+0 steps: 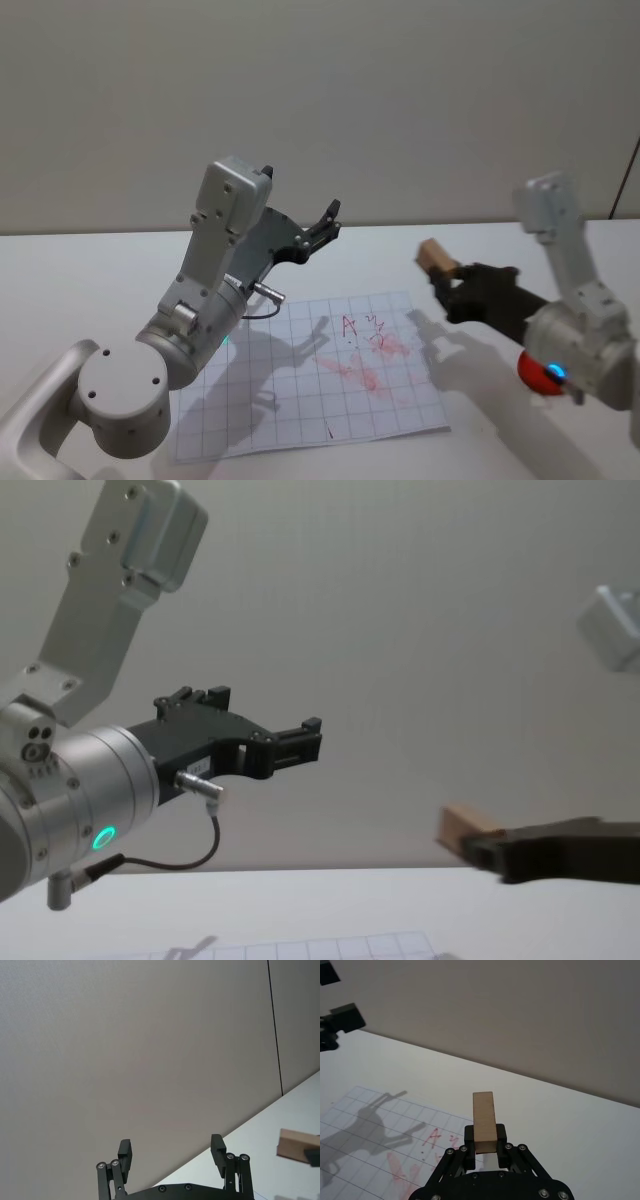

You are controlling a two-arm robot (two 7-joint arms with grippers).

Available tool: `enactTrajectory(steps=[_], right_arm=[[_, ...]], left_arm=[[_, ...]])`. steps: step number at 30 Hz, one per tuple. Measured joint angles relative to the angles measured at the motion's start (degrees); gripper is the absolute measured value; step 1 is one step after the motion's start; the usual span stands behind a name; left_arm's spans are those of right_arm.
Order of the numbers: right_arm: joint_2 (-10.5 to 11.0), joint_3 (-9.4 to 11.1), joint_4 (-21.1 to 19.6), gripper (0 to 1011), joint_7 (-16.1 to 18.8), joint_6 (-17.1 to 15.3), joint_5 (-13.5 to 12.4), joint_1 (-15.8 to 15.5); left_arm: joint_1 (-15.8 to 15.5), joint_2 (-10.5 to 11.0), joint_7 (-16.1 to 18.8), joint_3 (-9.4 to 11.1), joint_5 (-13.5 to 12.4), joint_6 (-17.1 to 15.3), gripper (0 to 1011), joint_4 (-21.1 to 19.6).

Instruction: Use the one hand to pick up the stamp and affix it onto the A4 paper.

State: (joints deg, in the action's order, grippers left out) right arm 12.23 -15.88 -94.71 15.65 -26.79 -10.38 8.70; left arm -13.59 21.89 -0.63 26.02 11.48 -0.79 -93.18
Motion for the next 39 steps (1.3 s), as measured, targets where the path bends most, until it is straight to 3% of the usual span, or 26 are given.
enactTrajectory(steps=[9,17,29,39], right_arm=[[5.48,3.79,-3.98,217,-2.93,-0.33,-2.56,-5.54],[9.49,5.79,-6.99,217,-3.35,-0.75,-4.05,-10.79],[12.8,7.49,-8.26,217,-4.2,-1.4,-4.39,-14.7],[13.96,8.12,-6.96,217,-4.29,-1.85,-3.44,-15.28]], left_arm=[[0.0,0.0,0.0,0.0,0.0,0.0,1001,0.0],[0.0,0.0,0.0,0.0,0.0,0.0,1001,0.0],[0.0,0.0,0.0,0.0,0.0,0.0,1001,0.0],[0.0,0.0,0.0,0.0,0.0,0.0,1001,0.0]])
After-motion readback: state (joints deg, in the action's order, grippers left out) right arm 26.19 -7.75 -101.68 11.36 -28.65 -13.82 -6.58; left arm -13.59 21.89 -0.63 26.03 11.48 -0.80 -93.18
